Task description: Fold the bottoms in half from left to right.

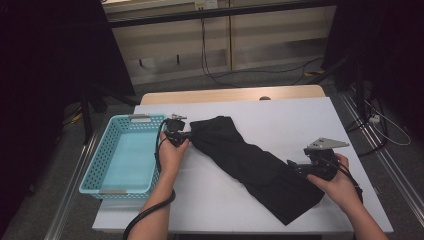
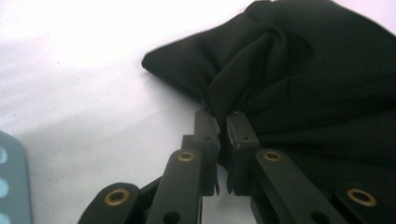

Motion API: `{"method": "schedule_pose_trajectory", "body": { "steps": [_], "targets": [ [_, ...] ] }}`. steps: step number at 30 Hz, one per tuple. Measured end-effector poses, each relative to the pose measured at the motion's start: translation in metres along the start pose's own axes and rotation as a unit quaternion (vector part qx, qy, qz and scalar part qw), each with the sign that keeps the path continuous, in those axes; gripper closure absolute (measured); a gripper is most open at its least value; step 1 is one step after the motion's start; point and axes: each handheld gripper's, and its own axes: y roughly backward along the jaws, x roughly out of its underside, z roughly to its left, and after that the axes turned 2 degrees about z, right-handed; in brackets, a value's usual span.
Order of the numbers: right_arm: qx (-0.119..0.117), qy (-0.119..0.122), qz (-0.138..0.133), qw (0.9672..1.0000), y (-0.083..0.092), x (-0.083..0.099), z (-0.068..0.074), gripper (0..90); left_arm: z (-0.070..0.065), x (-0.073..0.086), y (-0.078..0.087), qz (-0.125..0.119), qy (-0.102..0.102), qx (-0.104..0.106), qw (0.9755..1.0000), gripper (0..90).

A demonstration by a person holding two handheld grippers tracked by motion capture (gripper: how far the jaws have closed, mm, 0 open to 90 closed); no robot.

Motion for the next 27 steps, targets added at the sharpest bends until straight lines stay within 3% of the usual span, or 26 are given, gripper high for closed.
{"method": "schedule_pose_trajectory", "body": {
  "steps": [2,5,8,11,15,16,17,20,22,27],
  "targets": [
    [-0.003,0.001,0.008,1.0000,0.001,0.003,0.001,31.1,-0.003,0.000,-0.001,0.000,-0.014,-0.008,0.9999,79.7],
    [-0.009,-0.002,0.018,0.9998,0.002,0.010,0.001,38.6,-0.006,0.001,-0.003,-0.011,-0.005,-0.010,0.9999,57.0],
    [-0.019,-0.007,0.031,0.9993,0.003,0.017,0.001,49.1,-0.009,0.004,0.001,-0.012,-0.007,-0.009,0.9999,36.3],
    [-0.023,-0.006,0.043,0.9988,0.003,0.022,0.001,55.2,-0.012,0.007,0.006,-0.018,-0.006,-0.006,0.9998,25.8],
    [-0.046,-0.002,0.066,0.9968,0.004,0.027,0.005,82.3,-0.019,0.016,0.018,-0.020,-0.025,-0.009,0.9994,22.0],
    [-0.046,-0.002,0.066,0.9968,0.004,0.027,0.005,82.3,-0.020,0.019,0.021,-0.019,-0.031,-0.009,0.9993,22.0],
    [-0.055,-0.006,0.069,0.9961,0.004,0.027,0.006,89.2,-0.022,0.023,0.024,-0.018,-0.037,-0.005,0.9992,21.3],
    [-0.046,-0.001,0.070,0.9965,0.004,0.025,0.005,90.0,-0.024,0.028,0.027,-0.021,-0.037,-0.001,0.9991,19.6],
    [-0.036,-0.012,0.056,0.9977,0.007,0.021,-0.006,90.0,-0.027,0.033,0.028,-0.015,-0.051,0.002,0.9986,19.2],
    [-0.015,-0.024,0.049,0.9984,0.005,0.017,-0.026,90.0,-0.028,0.037,0.028,-0.010,-0.058,0.003,0.9983,18.5]
  ]
}}
